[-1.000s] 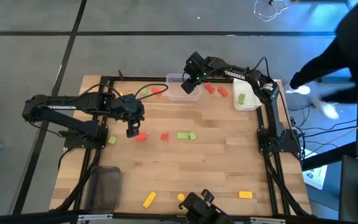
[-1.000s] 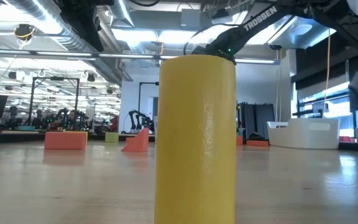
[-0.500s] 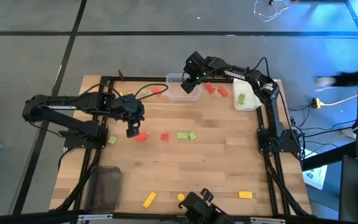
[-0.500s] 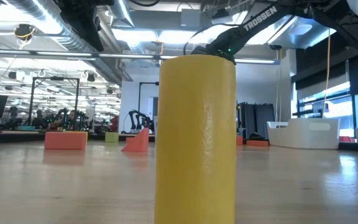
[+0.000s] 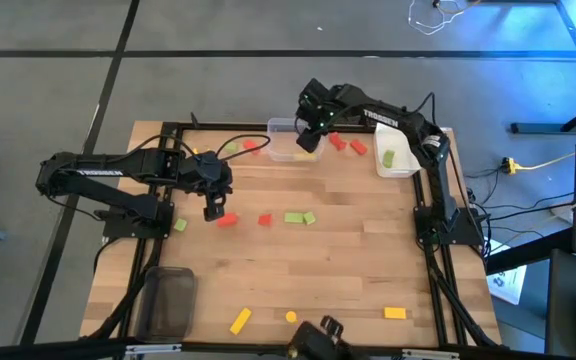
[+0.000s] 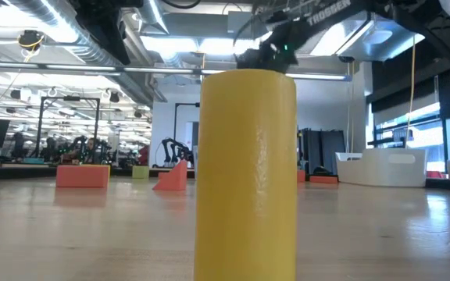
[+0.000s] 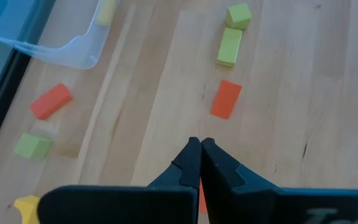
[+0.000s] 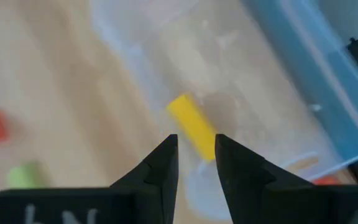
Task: Sort & place blocks by color
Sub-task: Put the orange rectangular block into the black bin
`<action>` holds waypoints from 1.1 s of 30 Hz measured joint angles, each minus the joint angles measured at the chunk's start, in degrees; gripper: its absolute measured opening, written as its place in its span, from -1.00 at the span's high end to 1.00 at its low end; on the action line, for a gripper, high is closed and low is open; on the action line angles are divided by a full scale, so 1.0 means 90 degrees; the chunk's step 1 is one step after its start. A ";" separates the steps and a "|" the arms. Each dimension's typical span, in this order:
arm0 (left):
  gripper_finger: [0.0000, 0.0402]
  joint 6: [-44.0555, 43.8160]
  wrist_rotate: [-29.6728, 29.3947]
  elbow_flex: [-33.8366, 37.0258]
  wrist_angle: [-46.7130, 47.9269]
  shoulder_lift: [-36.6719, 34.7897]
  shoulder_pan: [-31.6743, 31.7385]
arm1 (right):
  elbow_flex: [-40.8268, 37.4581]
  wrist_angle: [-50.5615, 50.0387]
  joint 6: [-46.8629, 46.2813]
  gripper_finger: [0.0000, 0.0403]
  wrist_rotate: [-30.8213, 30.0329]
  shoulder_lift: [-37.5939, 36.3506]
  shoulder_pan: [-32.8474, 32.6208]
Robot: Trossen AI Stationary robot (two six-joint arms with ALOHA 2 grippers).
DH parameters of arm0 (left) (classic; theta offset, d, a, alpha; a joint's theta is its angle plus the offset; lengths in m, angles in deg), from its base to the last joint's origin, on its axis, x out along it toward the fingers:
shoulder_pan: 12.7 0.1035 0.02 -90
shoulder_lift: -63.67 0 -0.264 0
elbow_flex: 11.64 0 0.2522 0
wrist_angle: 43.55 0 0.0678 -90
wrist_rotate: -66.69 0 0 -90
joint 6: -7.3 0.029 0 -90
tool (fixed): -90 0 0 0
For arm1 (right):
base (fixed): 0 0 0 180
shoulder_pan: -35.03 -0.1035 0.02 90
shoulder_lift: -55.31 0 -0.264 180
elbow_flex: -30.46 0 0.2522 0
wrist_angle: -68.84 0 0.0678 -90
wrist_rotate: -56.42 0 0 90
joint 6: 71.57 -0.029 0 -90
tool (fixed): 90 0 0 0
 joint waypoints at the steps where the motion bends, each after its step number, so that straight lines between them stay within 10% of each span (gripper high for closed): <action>1: 1.00 -0.0096 0.0002 0.0000 0.0000 0.0000 0.0000 | 0.0068 -0.0137 0.0069 0.48 0.0004 -0.0082 -0.0117; 27: 1.00 -0.0693 0.0415 0.0000 0.0048 0.0000 -0.0790 | 0.0037 -0.1333 0.0251 0.48 -0.0917 -0.1970 -0.3376; 33: 1.00 -0.1039 0.0354 0.0000 0.0043 0.0000 -0.1205 | -0.1292 -0.0698 -0.0174 0.48 -0.0900 -0.2898 -0.3712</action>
